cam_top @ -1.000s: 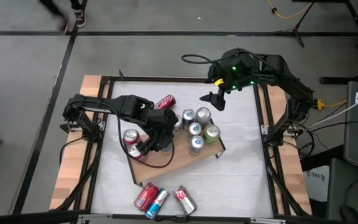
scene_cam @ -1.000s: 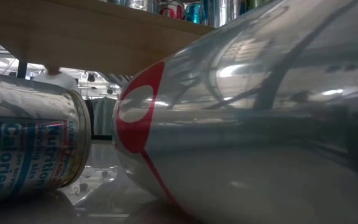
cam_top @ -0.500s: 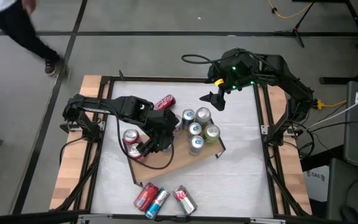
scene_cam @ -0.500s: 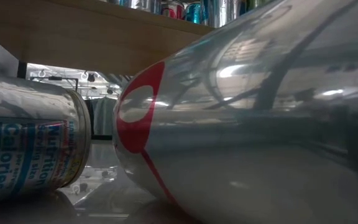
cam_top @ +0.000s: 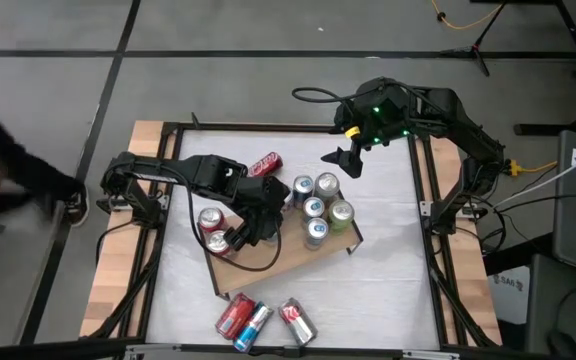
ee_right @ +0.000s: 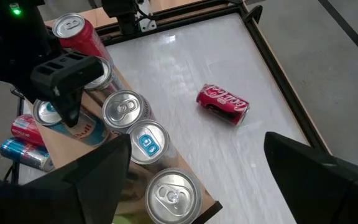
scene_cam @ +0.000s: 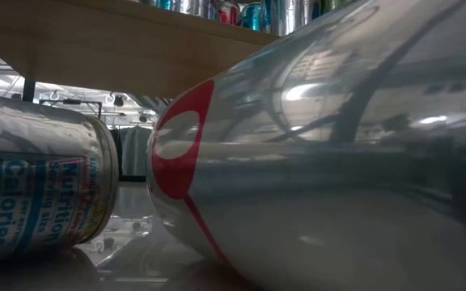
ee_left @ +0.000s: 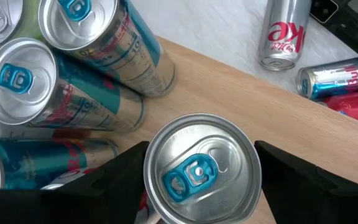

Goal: Place canned beverage on shelf
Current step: Put the blue soda can on the shelf aligned with the other blue soda can

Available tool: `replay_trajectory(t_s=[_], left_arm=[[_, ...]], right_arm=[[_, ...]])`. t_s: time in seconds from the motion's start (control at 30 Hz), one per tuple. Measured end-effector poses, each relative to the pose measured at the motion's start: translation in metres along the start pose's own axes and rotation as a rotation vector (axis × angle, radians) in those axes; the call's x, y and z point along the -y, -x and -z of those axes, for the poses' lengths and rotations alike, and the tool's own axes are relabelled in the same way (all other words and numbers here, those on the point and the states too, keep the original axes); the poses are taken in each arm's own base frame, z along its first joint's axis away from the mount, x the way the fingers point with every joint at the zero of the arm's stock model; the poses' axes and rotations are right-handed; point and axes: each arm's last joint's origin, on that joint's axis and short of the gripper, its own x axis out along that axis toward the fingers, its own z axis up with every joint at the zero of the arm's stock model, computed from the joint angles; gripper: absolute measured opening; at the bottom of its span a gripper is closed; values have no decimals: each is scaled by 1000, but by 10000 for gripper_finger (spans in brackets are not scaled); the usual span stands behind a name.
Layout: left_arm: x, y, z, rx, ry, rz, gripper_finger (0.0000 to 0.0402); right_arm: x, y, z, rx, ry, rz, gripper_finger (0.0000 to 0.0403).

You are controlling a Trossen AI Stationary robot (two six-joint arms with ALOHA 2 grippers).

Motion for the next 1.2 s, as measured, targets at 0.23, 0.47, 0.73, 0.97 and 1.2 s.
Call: replay_trajectory(t_s=[0.23, 0.47, 0.73, 0.97, 1.2], left_arm=[[0, 0, 0, 0, 0, 1, 273], [0, 0, 0, 1, 0, 1, 277], [5, 0, -4, 8, -16, 8, 331], [8, -1, -9, -1, -10, -73, 343], [8, 7, -17, -7, -4, -225, 340]], right_arm=[[0, 0, 0, 0, 0, 0, 356], [0, 0, 0, 0, 0, 0, 356], [0, 0, 0, 0, 0, 0, 356], [0, 0, 0, 0, 0, 0, 356], [0, 0, 0, -1, 0, 0, 356]])
